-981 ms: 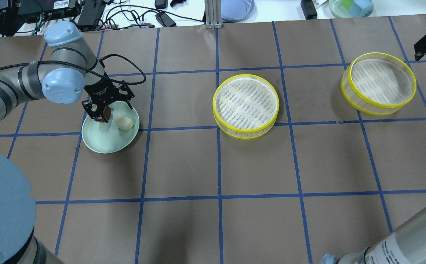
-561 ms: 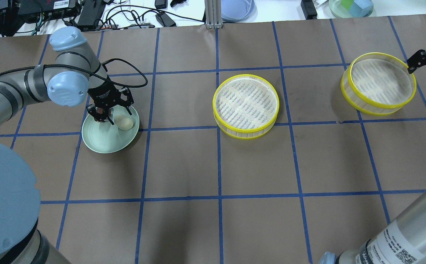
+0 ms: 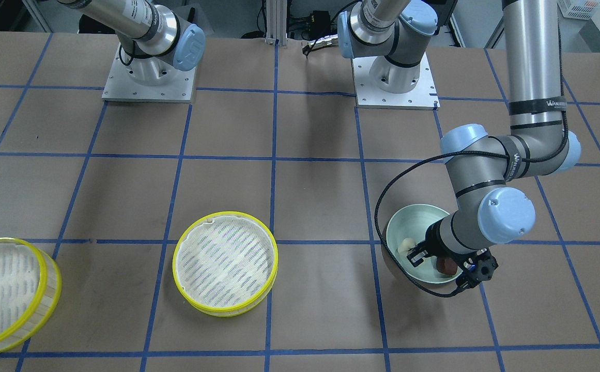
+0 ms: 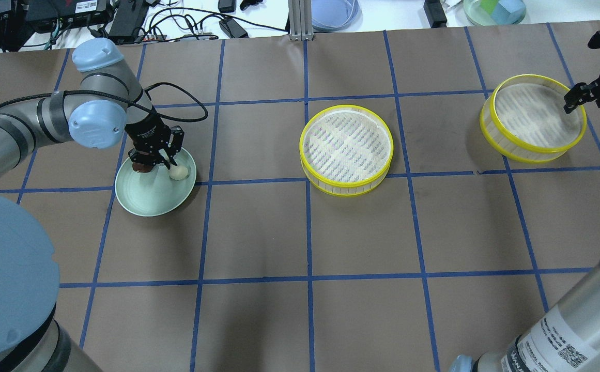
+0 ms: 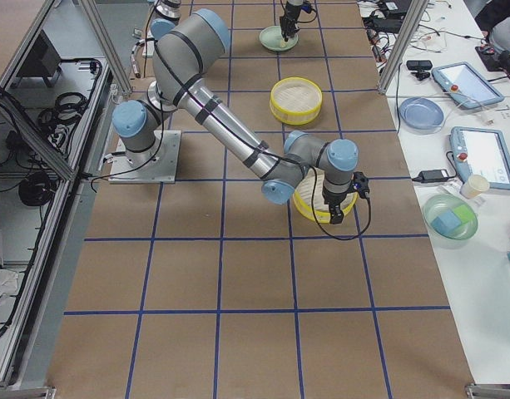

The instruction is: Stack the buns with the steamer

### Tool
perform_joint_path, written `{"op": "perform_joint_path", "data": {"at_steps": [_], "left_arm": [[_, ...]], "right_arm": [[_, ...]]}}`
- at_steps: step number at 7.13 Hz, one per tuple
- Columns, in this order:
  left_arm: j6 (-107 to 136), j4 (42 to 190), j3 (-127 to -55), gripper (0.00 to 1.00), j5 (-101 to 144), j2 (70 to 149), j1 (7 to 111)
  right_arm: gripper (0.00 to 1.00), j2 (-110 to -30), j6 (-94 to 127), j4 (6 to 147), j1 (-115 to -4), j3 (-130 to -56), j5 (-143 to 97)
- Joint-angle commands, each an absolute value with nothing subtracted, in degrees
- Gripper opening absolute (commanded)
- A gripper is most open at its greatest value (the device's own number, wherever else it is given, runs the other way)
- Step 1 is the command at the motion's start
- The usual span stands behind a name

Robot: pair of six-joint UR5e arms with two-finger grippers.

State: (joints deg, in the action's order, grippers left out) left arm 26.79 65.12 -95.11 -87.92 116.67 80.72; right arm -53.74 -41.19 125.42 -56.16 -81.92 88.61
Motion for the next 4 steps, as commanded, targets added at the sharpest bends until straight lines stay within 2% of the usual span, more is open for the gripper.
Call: {"op": "perform_joint_path", "data": {"at_steps": [1, 3, 4], "left_arm": [[28.30, 66.00, -87.58, 0.00, -87.89, 113.31, 84.34], [33.27, 64.00, -86.13, 0.00, -86.84, 112.76, 93.82], [34.53, 60.59, -86.31, 0.00, -84.92, 113.55, 96.30]], "right_arm": [[0.70, -53.44, -41.84, 125.42, -56.16, -81.91, 88.85], [0.55, -53.09, -41.92, 125.42, -56.16, -81.91, 89.30], [0.44, -53.09, -41.92, 125.42, -56.16, -81.91, 89.47]]}}
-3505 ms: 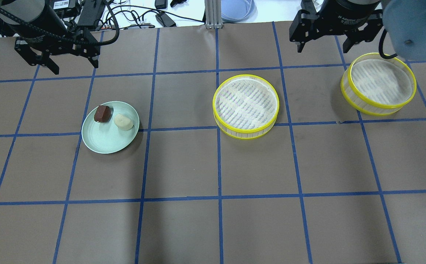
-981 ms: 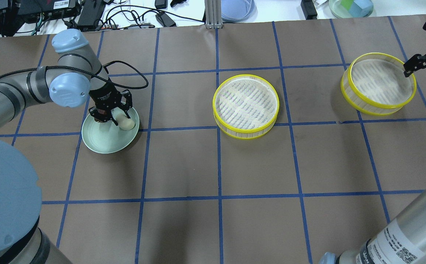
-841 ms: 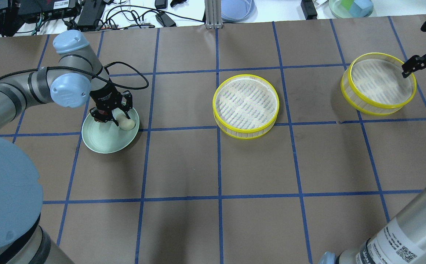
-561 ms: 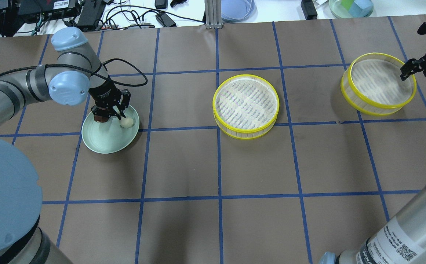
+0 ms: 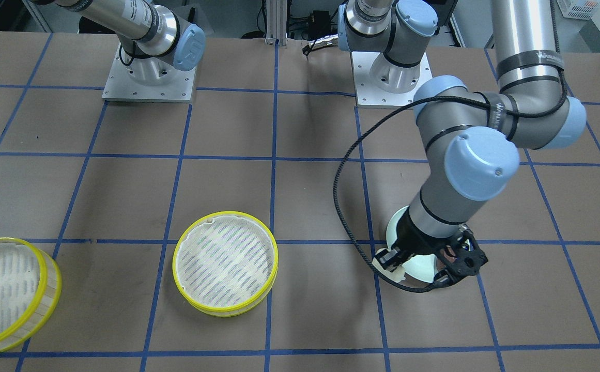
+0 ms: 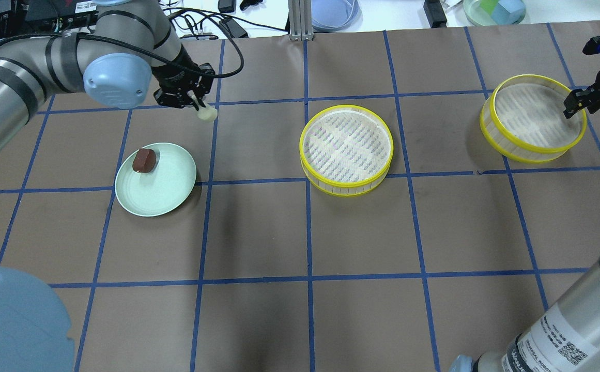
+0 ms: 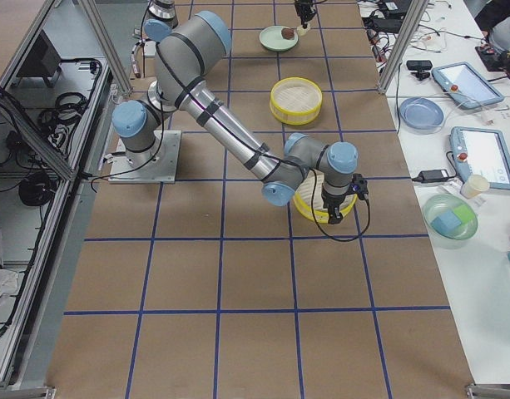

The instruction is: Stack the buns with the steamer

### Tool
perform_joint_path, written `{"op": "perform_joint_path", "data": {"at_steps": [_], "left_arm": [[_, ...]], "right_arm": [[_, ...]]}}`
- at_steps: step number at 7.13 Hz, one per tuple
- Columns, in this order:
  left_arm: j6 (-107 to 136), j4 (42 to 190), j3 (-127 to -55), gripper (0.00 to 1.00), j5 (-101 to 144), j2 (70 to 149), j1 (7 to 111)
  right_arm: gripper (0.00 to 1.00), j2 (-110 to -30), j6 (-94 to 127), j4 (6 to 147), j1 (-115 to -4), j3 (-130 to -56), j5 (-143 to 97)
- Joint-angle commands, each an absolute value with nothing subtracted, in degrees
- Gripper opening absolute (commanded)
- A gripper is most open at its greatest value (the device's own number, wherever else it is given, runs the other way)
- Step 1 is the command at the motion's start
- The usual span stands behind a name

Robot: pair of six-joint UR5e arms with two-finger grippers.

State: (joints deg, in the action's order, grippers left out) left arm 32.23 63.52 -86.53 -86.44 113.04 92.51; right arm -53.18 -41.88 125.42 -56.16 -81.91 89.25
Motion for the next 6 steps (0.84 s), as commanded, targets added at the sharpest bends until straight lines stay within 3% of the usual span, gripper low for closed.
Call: {"op": "perform_joint_path", "data": {"at_steps": [1, 5, 6], "left_arm": [[35.15, 58.12, -86.40, 0.00, -77.42, 114.51, 98.07], [41.14, 47.13, -88.67, 0.00, -75.06, 120.30, 106.95], [41.13, 43.02, -91.38, 0.00, -75.15, 121.02, 107.83]], "right_arm": [[0.31, -53.09, -41.92, 125.42, -56.16, -81.91, 89.56], [0.01, -53.17, -40.87, 125.33, -56.16, -81.91, 89.56], [0.00, -53.43, -40.87, 125.33, -56.08, -81.91, 89.56]]}}
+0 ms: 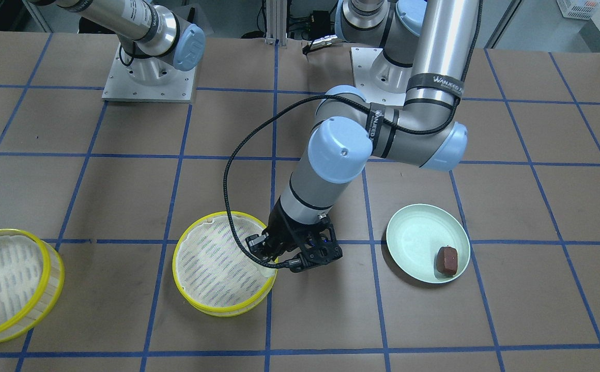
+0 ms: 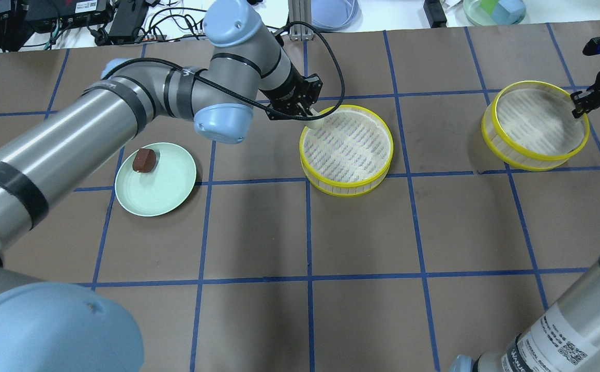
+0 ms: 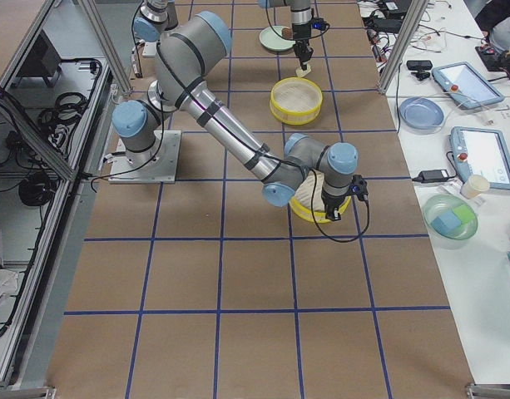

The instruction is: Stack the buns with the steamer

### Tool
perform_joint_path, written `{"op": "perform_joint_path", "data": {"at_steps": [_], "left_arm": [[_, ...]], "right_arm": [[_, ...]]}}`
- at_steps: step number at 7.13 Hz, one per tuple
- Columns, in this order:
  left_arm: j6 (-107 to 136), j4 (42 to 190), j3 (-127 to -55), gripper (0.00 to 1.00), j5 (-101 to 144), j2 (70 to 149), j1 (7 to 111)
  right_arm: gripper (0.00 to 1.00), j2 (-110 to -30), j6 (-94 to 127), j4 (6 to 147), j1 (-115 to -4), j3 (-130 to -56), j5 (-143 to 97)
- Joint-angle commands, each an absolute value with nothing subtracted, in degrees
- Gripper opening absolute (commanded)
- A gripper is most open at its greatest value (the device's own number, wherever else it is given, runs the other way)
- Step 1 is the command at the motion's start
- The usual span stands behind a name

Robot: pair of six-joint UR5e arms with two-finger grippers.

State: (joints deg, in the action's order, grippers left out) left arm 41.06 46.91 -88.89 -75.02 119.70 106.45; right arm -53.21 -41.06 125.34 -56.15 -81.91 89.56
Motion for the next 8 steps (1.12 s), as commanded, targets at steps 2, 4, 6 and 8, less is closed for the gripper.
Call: {"op": "perform_joint_path", "data": {"at_steps": [2, 4, 6, 8], "left_arm": [[42.79, 42.89, -93.43, 0.89, -75.23, 120.85, 107.93], [48.68, 42.63, -92.81, 1.00, -74.97, 119.71, 107.93], [48.69, 42.71, -92.12, 1.00, -74.80, 118.92, 107.93], [43.29, 51.00, -86.96, 1.00, -75.84, 115.59, 105.31]], "right_arm": [[0.00, -55.10, -39.47, 125.16, -56.16, -81.91, 89.82], [0.00, -59.48, -34.58, 119.66, -56.25, -82.09, 90.44], [0.00, -63.53, -27.80, 113.04, -57.38, -82.35, 90.70], [0.00, -66.43, -23.85, 113.03, -61.68, -82.53, 90.79]]}}
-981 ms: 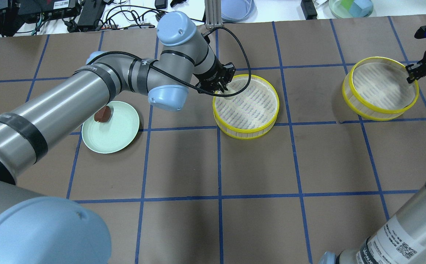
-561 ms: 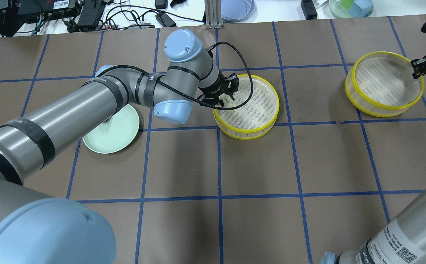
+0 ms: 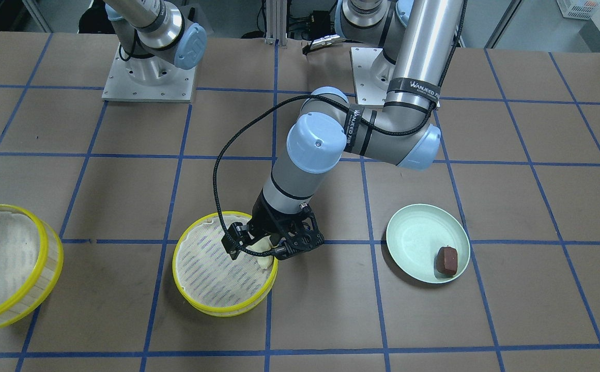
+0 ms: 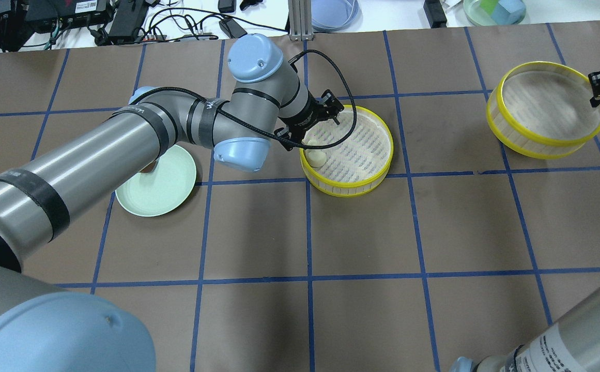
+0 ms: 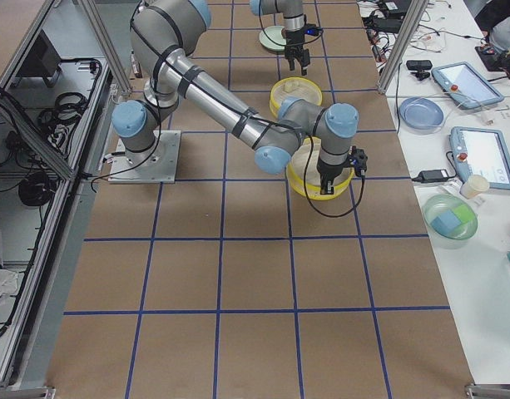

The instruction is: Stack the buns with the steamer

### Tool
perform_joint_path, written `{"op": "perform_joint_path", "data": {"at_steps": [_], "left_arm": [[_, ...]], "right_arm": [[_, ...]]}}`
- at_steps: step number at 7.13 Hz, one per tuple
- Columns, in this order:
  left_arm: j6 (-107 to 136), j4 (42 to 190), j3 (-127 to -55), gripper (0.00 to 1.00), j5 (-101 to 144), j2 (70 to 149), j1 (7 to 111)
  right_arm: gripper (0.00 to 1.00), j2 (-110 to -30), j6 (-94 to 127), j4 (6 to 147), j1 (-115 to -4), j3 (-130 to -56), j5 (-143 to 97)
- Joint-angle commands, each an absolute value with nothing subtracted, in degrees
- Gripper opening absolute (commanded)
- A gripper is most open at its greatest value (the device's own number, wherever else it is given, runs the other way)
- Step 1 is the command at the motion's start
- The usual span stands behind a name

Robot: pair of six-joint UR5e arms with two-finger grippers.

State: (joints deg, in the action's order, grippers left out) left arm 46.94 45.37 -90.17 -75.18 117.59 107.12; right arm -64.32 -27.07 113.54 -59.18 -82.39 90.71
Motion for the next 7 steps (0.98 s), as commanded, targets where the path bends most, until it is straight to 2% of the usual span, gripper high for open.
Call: {"op": "perform_joint_path", "data": {"at_steps": [1, 3, 5, 7], "left_arm": [[30.45, 56.37, -85.18, 1.00, -77.59, 113.75, 100.25], [13.44, 64.30, -85.25, 1.00, -80.57, 110.67, 90.05], [-2.29, 65.56, -85.86, 1.00, -83.85, 110.48, 82.39], [-15.52, 64.60, -89.63, 1.00, -89.35, 112.06, 78.67]], "right_arm": [[0.00, -67.58, -19.29, 112.24, -64.66, -82.70, 90.88], [0.00, -68.29, -8.42, 111.10, -73.16, -82.79, 92.28], [0.00, -68.29, 6.43, 111.01, -83.35, -83.14, 92.55], [0.00, -68.12, 20.40, 111.36, -92.68, -84.89, 93.95]]}}
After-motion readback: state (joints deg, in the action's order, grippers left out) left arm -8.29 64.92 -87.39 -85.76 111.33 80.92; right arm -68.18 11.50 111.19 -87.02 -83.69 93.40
